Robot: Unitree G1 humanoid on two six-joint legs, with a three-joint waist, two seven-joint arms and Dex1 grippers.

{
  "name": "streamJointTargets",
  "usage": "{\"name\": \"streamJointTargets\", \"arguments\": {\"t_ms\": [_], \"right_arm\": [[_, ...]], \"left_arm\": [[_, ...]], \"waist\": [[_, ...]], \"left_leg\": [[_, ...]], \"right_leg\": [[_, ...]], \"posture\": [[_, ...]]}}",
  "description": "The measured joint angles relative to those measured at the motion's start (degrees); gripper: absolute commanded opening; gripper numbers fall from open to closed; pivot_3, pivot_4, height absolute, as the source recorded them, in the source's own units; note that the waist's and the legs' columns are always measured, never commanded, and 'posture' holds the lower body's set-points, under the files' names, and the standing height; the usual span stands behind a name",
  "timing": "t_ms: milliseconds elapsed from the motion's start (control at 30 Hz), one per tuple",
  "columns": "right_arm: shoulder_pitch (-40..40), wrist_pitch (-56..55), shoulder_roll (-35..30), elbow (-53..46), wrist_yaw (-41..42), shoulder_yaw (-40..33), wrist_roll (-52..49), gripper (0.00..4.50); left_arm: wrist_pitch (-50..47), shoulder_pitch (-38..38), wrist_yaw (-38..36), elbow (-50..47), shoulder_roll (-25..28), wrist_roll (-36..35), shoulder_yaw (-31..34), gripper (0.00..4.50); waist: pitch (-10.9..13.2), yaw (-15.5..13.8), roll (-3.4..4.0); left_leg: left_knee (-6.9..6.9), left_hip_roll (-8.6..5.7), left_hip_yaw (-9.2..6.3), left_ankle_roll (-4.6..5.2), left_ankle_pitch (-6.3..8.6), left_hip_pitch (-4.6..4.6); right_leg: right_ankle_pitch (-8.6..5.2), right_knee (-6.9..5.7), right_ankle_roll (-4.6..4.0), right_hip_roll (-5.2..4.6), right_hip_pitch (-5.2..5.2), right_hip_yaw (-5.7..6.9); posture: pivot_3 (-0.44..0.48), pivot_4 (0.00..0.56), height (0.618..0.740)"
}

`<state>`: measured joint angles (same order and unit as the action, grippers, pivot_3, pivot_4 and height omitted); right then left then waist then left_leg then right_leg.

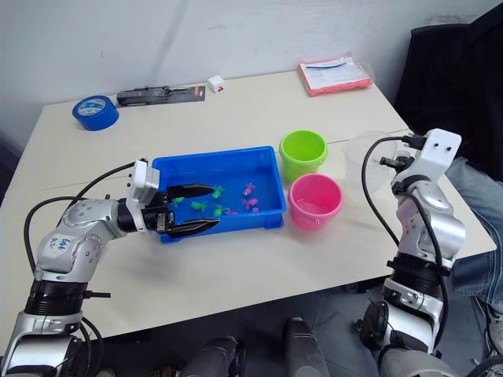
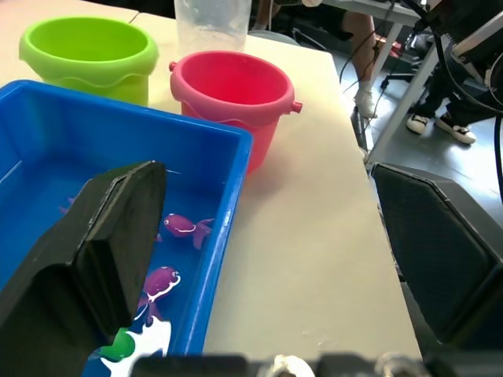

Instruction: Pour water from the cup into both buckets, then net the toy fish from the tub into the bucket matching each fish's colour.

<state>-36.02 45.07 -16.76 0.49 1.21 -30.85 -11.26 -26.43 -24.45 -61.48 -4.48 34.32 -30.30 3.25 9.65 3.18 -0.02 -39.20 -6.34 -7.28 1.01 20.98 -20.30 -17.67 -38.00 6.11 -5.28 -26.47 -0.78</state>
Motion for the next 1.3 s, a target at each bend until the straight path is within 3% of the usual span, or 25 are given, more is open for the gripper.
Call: {"name": "streamJointTargets", "arguments": {"t_ms": [500, 533, 567, 733, 1067, 1300], "right_arm": [[5.64, 0.17, 1.67, -0.28, -4.16, 2.17, -2.04, 0.69], [5.99, 0.46, 1.51, -0.54, -4.20, 2.55, -2.04, 1.73], [6.27, 1.01, 1.32, -0.54, -4.35, 2.99, -1.90, 2.03], [9.40, 3.70, 1.16, -0.52, -4.67, 4.25, -1.58, 4.47], [15.30, 14.06, -3.78, -11.69, -2.24, 5.95, -1.95, 4.47], [20.75, 22.60, -11.41, -22.11, 7.05, 9.32, -6.66, 4.47]], "left_arm": [[1.06, -0.72, -0.35, 0.35, 0.31, 0.35, -0.63, 4.50], [1.09, -0.72, -0.31, 0.35, 0.30, 0.45, -0.69, 4.50], [1.13, -0.72, -0.29, 0.35, 0.30, 0.51, -0.81, 4.50], [1.52, -0.72, -0.20, 0.42, 0.25, 1.02, -1.11, 4.50], [2.58, -0.87, -0.17, 0.89, -0.29, 1.43, -1.59, 4.50], [3.25, -0.84, 0.20, 0.94, -0.50, 1.58, -1.65, 4.50]], "waist": [[-0.03, -0.08, 0.01], [-0.04, -0.09, 0.01], [-0.04, -0.10, 0.00], [-0.05, -0.18, 0.00], [-0.05, -0.77, 0.01], [-0.05, -1.70, 0.00]], "left_leg": [[-0.01, 0.00, 0.01, 0.00, 0.00, 0.03], [-0.01, 0.00, 0.01, 0.00, 0.00, 0.03], [-0.01, 0.00, 0.01, 0.00, 0.00, 0.04], [-0.01, -0.02, 0.03, 0.00, 0.00, 0.03], [-0.01, -0.02, 0.04, 0.00, 0.00, 0.03], [-0.03, -0.06, 0.05, 0.02, 0.01, 0.03]], "right_leg": [[0.00, 0.00, 0.00, 0.00, 0.02, -0.02], [0.00, 0.01, 0.00, 0.00, 0.03, -0.02], [0.00, 0.02, 0.00, 0.00, 0.03, -0.02], [0.00, 0.00, 0.00, -0.01, 0.03, -0.05], [0.00, 0.09, 0.00, 0.00, 0.02, -0.07], [0.00, 0.17, 0.00, -0.02, 0.03, -0.11]], "posture": [[0.000, 0.150, 0.740], [0.000, 0.150, 0.740], [0.000, 0.150, 0.740], [0.000, 0.150, 0.740], [0.000, 0.150, 0.740], [0.000, 0.150, 0.740]]}}
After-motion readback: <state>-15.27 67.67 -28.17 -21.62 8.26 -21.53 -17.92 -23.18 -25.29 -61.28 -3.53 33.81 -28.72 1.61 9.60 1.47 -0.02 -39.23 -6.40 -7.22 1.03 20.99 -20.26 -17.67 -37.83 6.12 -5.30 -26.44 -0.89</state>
